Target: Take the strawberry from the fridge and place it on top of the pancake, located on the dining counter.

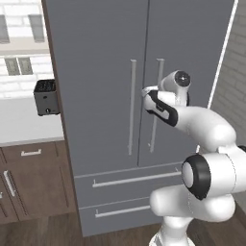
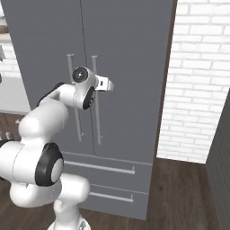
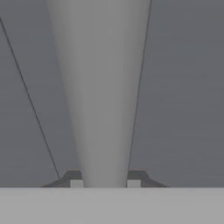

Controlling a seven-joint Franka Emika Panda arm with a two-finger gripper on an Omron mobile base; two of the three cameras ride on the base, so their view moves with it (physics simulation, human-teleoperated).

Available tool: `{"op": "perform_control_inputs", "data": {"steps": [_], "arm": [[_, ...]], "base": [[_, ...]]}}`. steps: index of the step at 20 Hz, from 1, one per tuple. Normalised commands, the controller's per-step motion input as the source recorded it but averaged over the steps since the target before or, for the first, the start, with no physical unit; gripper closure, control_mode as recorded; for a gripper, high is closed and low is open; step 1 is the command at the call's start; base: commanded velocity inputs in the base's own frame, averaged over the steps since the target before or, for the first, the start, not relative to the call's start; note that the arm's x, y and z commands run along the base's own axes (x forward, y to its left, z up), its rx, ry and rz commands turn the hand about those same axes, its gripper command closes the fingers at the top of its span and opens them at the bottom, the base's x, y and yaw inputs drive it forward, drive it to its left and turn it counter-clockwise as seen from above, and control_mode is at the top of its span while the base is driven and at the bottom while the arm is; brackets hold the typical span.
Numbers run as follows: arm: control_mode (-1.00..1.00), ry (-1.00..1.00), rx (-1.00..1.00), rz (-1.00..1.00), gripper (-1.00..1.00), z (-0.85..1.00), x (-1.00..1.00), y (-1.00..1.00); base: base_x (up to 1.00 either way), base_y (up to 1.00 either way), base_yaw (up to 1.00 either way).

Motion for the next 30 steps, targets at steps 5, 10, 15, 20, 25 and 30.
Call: {"op": "perform_control_inputs", "data": {"steps": [5, 10, 15, 20, 25, 30], "arm": [[-1.0, 0.0, 0.02, 0.0, 1.0, 0.06, -0.97, -0.59], [-1.0, 0.0, 0.02, 0.0, 1.0, 0.25, -1.0, -0.73], [-1.0, 0.03, 0.0, 0.0, 1.0, 0.29, -0.91, -0.57], [-1.0, 0.1, -0.04, 0.0, -1.0, -0.12, -0.1, -0.03], [-1.0, 0.01, -0.01, -0.02, -1.0, 0.05, -0.65, 0.0], [-1.0, 0.0, -0.06, -0.03, -1.0, 0.46, -0.97, 0.12]], "base": [[0.0, 0.0, 0.0], [0.0, 0.0, 0.0], [0.0, 0.0, 0.0], [0.0, 0.0, 0.0], [0.0, 0.0, 0.0], [0.0, 0.0, 0.0]]}}
